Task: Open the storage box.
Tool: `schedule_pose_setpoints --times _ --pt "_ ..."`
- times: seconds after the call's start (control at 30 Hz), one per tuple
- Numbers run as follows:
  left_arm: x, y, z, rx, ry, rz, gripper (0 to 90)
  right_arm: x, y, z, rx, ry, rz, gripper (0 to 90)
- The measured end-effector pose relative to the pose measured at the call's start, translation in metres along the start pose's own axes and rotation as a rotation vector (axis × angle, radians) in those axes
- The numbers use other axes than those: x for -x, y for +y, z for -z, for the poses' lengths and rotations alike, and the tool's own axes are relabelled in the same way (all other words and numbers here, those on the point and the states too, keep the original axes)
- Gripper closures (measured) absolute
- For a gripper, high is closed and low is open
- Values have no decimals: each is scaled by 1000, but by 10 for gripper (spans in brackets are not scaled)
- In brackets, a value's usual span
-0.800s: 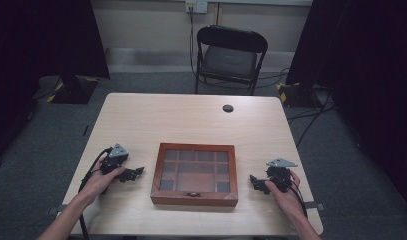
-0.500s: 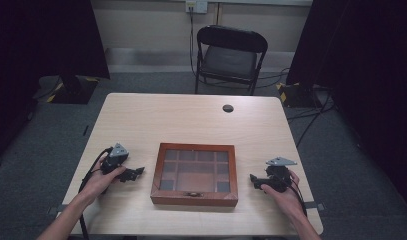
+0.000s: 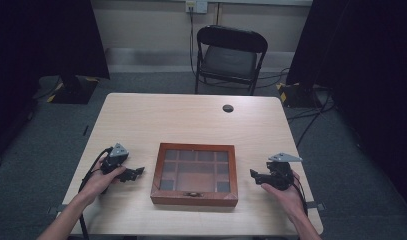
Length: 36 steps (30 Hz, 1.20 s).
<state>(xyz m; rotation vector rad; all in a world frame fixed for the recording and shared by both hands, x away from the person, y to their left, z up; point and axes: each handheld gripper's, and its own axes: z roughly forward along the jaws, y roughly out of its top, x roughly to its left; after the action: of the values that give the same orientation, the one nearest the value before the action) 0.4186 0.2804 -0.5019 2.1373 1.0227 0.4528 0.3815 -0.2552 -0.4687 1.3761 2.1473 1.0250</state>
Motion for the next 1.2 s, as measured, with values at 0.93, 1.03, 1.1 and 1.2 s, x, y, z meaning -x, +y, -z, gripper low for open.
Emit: schedule_pose_setpoints --times 0.93,1.03,1.1,1.2 --pt "-1 0 0 -7 7 -1 74 -26 32 32 43 304 34 546" --pt "0 0 0 -7 8 0 73 -31 33 33 35 339 46 598" --pt "0 0 0 -7 8 0 73 -36 33 32 23 353 62 611" --pt "0 0 0 -7 8 0 73 -41 34 33 27 373 75 628"
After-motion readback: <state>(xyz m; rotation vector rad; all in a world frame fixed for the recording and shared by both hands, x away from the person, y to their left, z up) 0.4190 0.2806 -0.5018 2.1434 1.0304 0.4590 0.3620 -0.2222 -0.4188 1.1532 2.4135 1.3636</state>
